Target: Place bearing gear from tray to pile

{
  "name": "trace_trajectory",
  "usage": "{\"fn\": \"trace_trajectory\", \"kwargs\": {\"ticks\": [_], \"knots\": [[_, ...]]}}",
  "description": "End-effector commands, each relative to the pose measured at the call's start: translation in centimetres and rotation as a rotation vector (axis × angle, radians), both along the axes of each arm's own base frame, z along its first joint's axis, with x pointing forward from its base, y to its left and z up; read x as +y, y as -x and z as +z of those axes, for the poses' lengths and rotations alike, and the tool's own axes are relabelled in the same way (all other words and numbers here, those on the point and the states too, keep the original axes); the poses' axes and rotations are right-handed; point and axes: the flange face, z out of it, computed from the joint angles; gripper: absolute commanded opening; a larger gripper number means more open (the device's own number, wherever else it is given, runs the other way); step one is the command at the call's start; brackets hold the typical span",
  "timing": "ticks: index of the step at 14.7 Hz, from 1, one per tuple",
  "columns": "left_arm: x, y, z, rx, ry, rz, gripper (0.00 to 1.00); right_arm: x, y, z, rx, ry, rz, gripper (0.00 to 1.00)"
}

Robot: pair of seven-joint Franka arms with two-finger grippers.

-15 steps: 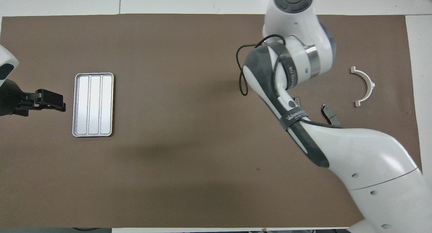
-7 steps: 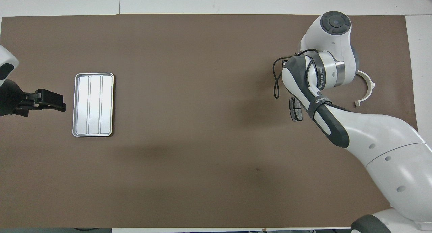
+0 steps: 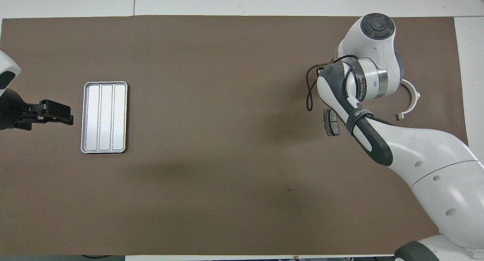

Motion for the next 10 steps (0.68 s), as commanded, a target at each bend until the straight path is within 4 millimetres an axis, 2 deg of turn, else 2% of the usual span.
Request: {"fn": "trace_trajectory", "kwargs": {"ticks": [1,3,8,10], "knots": [[0.1,0.5,0.4,0.005,-0.011,-0.002,1.00,0.2,0.5,1.5,-0.011,-0.010,0.003,1.00],[0.1,0.5,0.4,0.005,-0.011,-0.002,1.00,0.2,0.5,2.5,-0.027,-0.010,0.005,1.00],[0.1,0.5,0.5,0.004,-0.011,-0.002,1.00,-0.1,0.3,3.0,-0.042,-0.001,0.014,1.00],[0.1,0.5,0.4,0.005,-0.011,-0.002,1.00,-0.2,0.3,4.2,-0.054,-0.003,0.013,1.00]]}}
